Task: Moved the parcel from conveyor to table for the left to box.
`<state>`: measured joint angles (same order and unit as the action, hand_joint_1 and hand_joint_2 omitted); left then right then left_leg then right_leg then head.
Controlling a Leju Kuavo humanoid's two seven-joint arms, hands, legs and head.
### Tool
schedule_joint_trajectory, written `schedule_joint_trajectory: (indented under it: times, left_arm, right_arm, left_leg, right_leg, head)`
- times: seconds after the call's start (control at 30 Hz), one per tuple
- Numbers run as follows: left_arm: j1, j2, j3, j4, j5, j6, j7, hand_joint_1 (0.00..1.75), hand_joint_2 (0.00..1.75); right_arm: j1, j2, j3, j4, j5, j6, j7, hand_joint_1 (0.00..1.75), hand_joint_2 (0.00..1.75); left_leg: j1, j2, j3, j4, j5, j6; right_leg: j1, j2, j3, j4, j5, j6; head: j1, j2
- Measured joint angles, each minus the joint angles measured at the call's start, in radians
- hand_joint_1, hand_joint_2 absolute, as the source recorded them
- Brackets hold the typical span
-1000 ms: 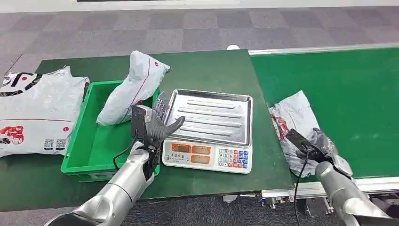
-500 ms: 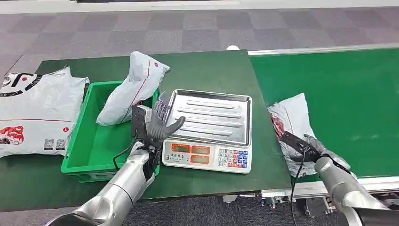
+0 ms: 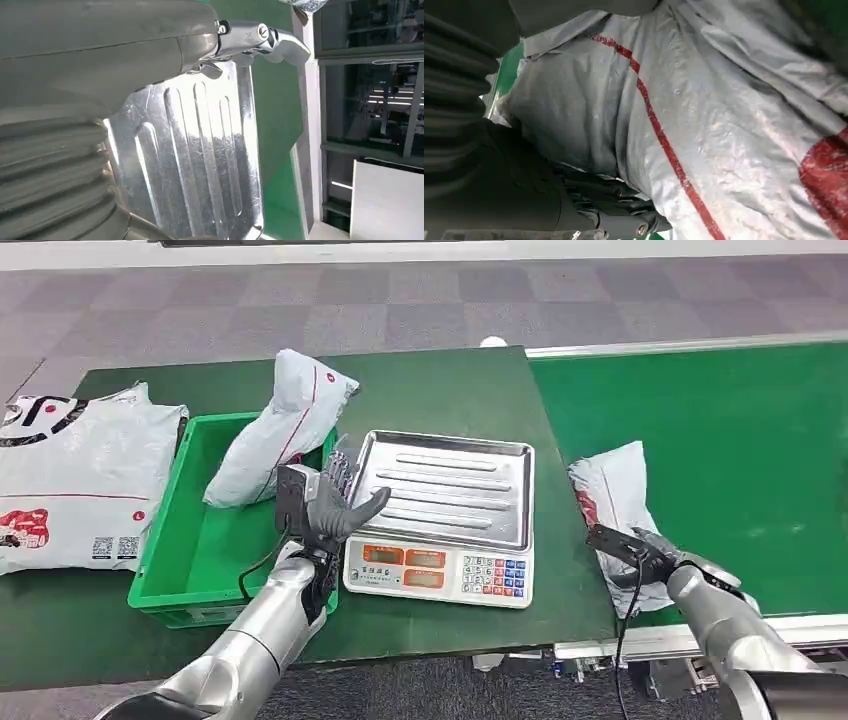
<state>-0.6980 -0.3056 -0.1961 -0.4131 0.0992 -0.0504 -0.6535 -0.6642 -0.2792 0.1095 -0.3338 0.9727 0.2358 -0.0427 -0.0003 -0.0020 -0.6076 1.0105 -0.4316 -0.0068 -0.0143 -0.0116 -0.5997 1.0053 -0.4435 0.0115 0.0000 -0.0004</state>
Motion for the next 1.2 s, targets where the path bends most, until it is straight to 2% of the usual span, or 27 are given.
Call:
schedule_joint_trajectory:
  times: [0.23, 0.4, 0.8, 0.97, 1.1, 1.2]
  left_arm:
    - [0.0, -0.001, 0.0, 0.001, -0.005, -0.003, -0.001, 0.0, 1.75]
    - [-0.002, -0.003, 0.0, 0.001, -0.011, -0.009, 0.006, 0.0, 1.75]
    - [-0.009, -0.005, 0.0, 0.01, -0.022, -0.012, 0.012, 0.0, 1.75]
    - [-0.009, -0.004, 0.004, 0.011, -0.031, 0.002, 0.007, 0.0, 1.75]
    - [-0.006, -0.004, 0.02, 0.012, -0.034, 0.011, -0.003, 0.0, 1.75]
    - [-0.002, -0.002, 0.024, 0.011, -0.034, 0.016, -0.012, 0.0, 1.75]
  right_arm:
    - [-0.003, 0.026, -0.001, 0.002, -0.031, -0.018, -0.006, 1.75, 1.75]
    - [-0.005, 0.045, -0.001, 0.002, 0.007, -0.074, 0.037, 1.75, 1.75]
    - [-0.005, 0.076, -0.001, 0.003, 0.033, -0.098, 0.034, 1.75, 1.75]
    - [-0.004, 0.081, -0.015, 0.003, 0.003, -0.237, -0.038, 1.75, 1.75]
    - [0.022, 0.081, -0.058, -0.034, -0.086, -0.436, -0.197, 1.75, 1.75]
    - [0.064, 0.081, -0.096, -0.131, -0.169, -0.504, -0.271, 1.75, 1.75]
  left_leg:
    - [0.0, 0.01, 0.005, 0.0, -0.004, -0.003]
    - [0.002, 0.011, 0.007, 0.0, -0.004, -0.003]
    - [0.003, 0.014, 0.01, 0.0, -0.006, -0.005]
    - [0.003, 0.015, 0.008, 0.0, -0.006, -0.005]
    - [0.003, 0.017, 0.003, 0.0, -0.004, -0.006]
    - [0.003, 0.015, 0.002, 0.0, -0.003, -0.005]
  right_leg:
    - [0.002, 0.011, 0.001, 0.0, 0.0, -0.001]
    - [0.004, 0.011, 0.003, 0.0, 0.0, -0.001]
    - [0.005, 0.015, 0.006, 0.0, 0.0, -0.002]
    - [0.004, 0.016, 0.004, 0.0, 0.001, -0.005]
    - [0.003, 0.017, -0.003, 0.0, 0.003, -0.006]
    - [0.003, 0.015, -0.003, 0.0, 0.003, -0.006]
  head:
    - [0.0, 0.0]
    - [0.0, 0.0]
    - [0.0, 0.0]
    - [0.0, 0.0]
    - [0.0, 0.0]
    - [0.0, 0.0]
